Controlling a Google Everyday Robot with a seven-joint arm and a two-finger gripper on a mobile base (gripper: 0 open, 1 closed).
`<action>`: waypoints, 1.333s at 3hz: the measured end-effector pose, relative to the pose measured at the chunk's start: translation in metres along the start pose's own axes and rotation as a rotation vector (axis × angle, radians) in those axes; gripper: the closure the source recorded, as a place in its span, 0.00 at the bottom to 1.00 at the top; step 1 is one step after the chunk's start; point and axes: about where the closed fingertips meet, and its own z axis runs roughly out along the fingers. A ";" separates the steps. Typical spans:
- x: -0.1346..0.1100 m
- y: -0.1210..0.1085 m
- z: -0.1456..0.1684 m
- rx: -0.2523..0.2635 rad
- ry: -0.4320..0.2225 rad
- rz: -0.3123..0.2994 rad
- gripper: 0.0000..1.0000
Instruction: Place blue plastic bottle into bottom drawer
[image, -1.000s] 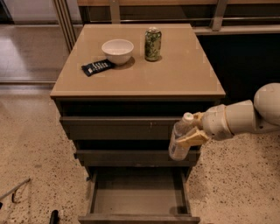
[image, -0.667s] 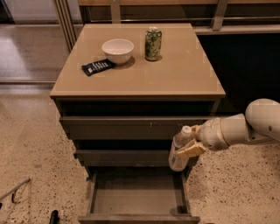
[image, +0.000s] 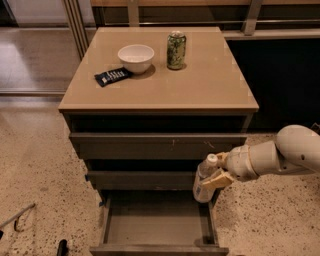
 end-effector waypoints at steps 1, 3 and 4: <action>0.040 0.013 0.035 -0.003 -0.014 -0.045 1.00; 0.128 0.034 0.125 -0.108 -0.056 -0.062 1.00; 0.129 0.036 0.127 -0.112 -0.059 -0.056 1.00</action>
Offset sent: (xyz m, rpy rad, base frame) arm -0.0251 0.0124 -0.2191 0.0780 0.0136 0.1374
